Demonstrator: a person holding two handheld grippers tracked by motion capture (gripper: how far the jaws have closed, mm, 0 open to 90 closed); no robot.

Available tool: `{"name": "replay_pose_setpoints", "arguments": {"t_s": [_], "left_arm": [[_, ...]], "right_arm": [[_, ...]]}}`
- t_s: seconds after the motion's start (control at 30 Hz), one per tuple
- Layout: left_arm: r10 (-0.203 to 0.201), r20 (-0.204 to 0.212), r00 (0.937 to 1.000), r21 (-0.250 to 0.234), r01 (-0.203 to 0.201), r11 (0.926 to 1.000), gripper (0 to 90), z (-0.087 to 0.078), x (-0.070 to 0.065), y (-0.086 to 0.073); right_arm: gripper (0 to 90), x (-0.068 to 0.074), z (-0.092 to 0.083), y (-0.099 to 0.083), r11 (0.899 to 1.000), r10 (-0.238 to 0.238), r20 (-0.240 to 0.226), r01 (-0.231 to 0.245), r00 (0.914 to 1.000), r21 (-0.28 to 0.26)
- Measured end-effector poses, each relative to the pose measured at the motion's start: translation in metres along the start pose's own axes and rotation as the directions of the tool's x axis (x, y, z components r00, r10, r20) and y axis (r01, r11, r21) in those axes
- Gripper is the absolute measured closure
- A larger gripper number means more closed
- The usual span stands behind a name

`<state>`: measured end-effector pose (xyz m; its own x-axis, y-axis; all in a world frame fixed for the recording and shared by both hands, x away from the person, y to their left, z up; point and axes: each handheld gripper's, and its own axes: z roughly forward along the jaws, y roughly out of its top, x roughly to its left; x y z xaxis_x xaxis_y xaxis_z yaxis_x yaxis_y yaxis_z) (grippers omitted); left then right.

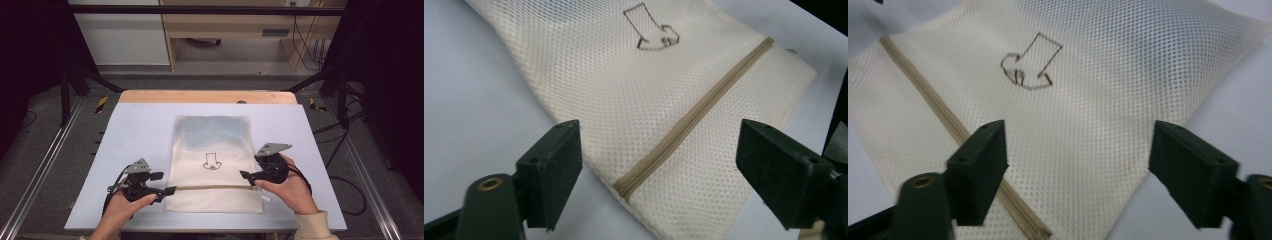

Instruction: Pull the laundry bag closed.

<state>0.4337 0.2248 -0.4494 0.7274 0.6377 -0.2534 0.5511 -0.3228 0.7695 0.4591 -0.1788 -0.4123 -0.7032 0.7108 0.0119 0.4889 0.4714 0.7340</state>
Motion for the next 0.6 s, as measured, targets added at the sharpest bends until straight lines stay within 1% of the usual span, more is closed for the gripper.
{"name": "replay_pose_setpoints", "arguments": {"t_s": [0.07,0.13,0.2,0.27,0.3,0.33,0.4,0.47,0.5,0.53,0.6], "left_arm": [[0.013,-0.033,0.9994,0.015,-0.012,0.9998,14.6,-0.004,0.001,0.002],[0.017,-0.071,0.9973,0.016,-0.016,0.9997,12.9,-0.008,0.003,0.004],[0.030,-0.104,0.9941,0.021,-0.028,0.9994,12.7,-0.013,0.007,0.005],[0.041,-0.134,0.9901,0.043,-0.036,0.9984,11.7,-0.019,0.011,0.007],[0.045,-0.156,0.9866,0.046,-0.039,0.9982,11.6,-0.021,0.013,0.007],[0.053,-0.171,0.9839,0.056,-0.044,0.9974,11.7,-0.025,0.016,0.008],[0.042,-0.191,0.9807,0.064,-0.030,0.9975,11.5,-0.030,0.021,0.009],[0.043,-0.211,0.9765,0.076,-0.027,0.9967,11.8,-0.036,0.025,0.009],[0.050,-0.226,0.9730,0.089,-0.030,0.9956,11.8,-0.038,0.027,0.010],[0.064,-0.238,0.9692,0.114,-0.037,0.9928,11.7,-0.040,0.029,0.010],[0.080,-0.260,0.9622,0.145,-0.043,0.9885,11.9,-0.042,0.032,0.010]], "right_arm": [[15.7,-0.001,0.001,0.002,1.000,0.021,0.016,-0.020,0.9997,-0.019],[11.7,-0.003,0.000,0.005,0.998,0.051,0.045,-0.050,0.9976,-0.036],[8.1,-0.006,-0.002,0.007,0.996,0.073,0.083,-0.068,0.9939,-0.061],[8.2,-0.009,-0.006,0.007,0.993,0.093,0.124,-0.083,0.9878,-0.089],[8.0,-0.012,-0.009,0.006,0.990,0.114,0.142,-0.100,0.9833,-0.102],[8.0,-0.014,-0.011,0.006,0.986,0.136,0.158,-0.119,0.9781,-0.113],[7.3,-0.020,-0.017,0.003,0.981,0.171,0.183,-0.150,0.9682,-0.124],[8.2,-0.025,-0.024,-0.001,0.976,0.204,0.219,-0.180,0.9542,-0.123],[8.3,-0.026,-0.027,-0.004,0.975,0.213,0.240,-0.190,0.9471,-0.115],[8.4,-0.029,-0.029,-0.007,0.976,0.212,0.264,-0.191,0.9408,-0.104],[9.5,-0.034,-0.034,-0.013,0.971,0.240,0.289,-0.227,0.9265,-0.078]]}}
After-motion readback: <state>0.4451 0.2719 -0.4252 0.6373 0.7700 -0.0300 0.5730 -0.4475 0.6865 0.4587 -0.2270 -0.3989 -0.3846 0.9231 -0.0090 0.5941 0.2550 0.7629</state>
